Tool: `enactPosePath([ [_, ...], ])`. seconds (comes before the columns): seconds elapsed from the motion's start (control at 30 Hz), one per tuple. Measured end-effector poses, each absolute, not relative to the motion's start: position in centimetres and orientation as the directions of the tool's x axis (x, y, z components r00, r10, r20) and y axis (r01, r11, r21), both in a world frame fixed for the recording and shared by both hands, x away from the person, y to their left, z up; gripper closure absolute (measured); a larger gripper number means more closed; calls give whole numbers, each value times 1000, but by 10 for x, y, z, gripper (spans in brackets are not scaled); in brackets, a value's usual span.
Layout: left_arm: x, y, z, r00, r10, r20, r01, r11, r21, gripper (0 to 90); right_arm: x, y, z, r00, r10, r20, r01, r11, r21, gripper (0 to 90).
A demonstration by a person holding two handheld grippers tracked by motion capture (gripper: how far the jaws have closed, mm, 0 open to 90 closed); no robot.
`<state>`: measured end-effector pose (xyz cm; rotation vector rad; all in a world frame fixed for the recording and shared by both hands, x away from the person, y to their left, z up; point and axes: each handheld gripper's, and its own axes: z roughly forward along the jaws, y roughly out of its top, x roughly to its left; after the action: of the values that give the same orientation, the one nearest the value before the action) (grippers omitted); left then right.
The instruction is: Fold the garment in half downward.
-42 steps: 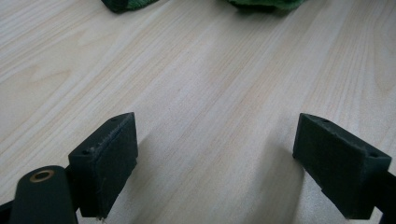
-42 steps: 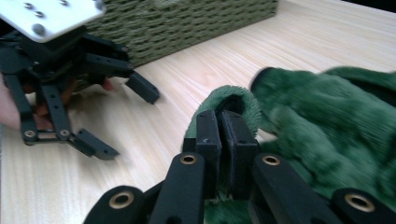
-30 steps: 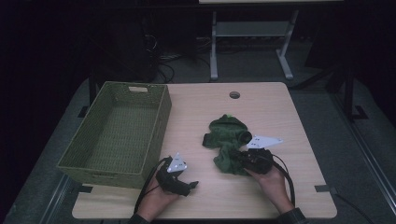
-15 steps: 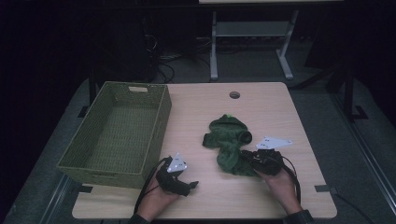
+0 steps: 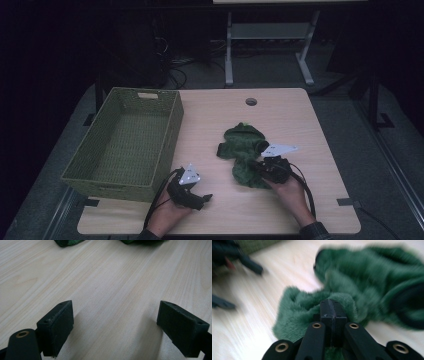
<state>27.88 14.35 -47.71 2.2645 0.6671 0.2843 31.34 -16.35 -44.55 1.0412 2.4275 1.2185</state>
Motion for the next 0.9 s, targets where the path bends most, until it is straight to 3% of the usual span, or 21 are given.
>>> enactPosePath([
  [0.27, 279, 143, -477, 840, 542, 3, 376, -587, 717, 133, 318, -159, -460, -712, 688, 137, 550, 427, 717, 897],
  [0.63, 279, 143, -477, 838, 545, 1, 379, -583, 719, 133, 301, -183, -437, -720, 688, 92, 476, 392, 787, 799],
  [0.9, 279, 143, -477, 841, 542, 3, 377, -589, 715, 129, 289, -205, -435, -720, 690, 75, 468, 402, 787, 755],
])
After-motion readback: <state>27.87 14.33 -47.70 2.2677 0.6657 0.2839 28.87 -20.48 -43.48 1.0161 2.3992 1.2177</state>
